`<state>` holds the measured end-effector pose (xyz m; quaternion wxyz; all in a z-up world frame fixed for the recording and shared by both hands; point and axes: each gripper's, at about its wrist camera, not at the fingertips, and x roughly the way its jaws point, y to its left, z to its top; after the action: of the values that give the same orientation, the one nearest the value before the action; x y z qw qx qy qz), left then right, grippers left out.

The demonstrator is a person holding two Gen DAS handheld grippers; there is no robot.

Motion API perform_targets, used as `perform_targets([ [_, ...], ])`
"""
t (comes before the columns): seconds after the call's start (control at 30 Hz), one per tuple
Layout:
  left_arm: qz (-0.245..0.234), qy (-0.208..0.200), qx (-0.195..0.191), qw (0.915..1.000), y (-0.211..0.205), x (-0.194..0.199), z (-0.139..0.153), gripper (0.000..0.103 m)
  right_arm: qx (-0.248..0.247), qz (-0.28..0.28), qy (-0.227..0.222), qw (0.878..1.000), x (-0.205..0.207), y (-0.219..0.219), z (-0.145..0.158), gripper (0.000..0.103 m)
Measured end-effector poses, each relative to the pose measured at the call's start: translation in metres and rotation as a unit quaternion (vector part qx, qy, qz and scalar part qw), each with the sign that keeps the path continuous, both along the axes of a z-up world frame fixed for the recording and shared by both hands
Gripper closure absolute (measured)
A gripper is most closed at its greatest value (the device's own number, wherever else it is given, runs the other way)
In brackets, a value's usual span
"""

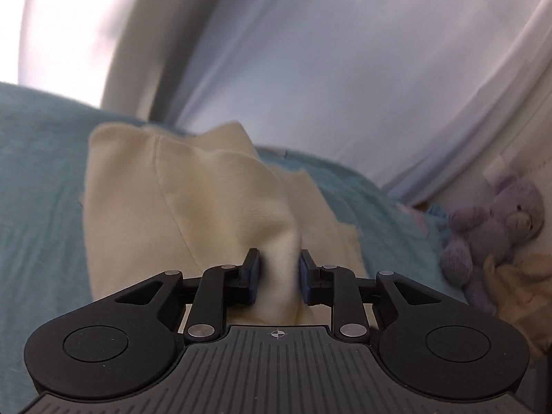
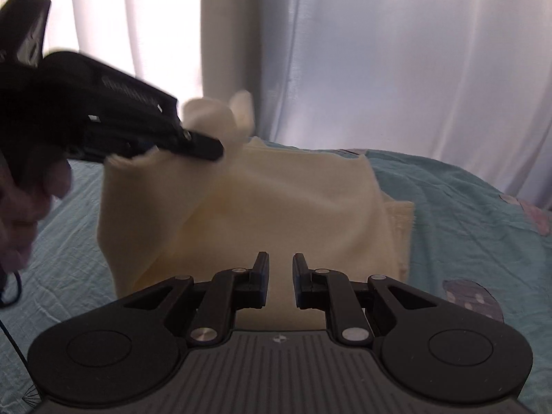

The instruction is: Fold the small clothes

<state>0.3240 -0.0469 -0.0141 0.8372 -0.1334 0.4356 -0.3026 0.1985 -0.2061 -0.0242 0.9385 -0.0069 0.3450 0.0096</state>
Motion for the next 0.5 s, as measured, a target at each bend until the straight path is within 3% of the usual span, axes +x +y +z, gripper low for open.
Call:
perform_targets([
  [0.07,-0.012,0.024,-0.004,0.9996,-0.009,-0.006,-0.012,0.079,0.012,-0.015,0.012,1.000,-0.003,-0.013,-0.003,0.089],
  [0.13,-0.016,0.002,-0.011,0.9998,-0.002,-0.020,-0.004,0.078,0.021,-0.021,0.019,0.999,-0.006,-0.024,-0.004,0.089],
  [0.2,-0.013,-0.029,-0.021,0.9992,0.016,-0.032,0.014,0.065,0.027,-0.020,0.020,0.999,-0.004,-0.031,-0.003,0.089],
  [0.23,-0.001,-0.045,-0.016,0.9989,0.026,-0.035,0.022,0.050,0.032,-0.018,0.019,0.999,-0.004,-0.033,-0.002,0.089],
  [0.3,0.038,-0.069,0.012,0.9968,0.043,-0.036,0.032,0.047,0.053,-0.012,0.016,0.998,0.003,-0.037,0.001,0.085],
  [0.37,0.077,-0.072,0.046,0.9934,0.056,-0.031,0.028,0.046,0.091,0.000,0.023,0.996,0.017,-0.041,0.003,0.067],
  [0.43,0.102,-0.038,0.067,0.9918,0.068,-0.023,0.012,0.045,0.136,0.016,0.031,0.990,0.033,-0.043,0.003,0.054],
  [0.5,0.105,-0.011,0.080,0.9913,0.074,-0.021,-0.006,0.045,0.178,0.026,0.042,0.983,0.050,-0.046,-0.002,0.049],
])
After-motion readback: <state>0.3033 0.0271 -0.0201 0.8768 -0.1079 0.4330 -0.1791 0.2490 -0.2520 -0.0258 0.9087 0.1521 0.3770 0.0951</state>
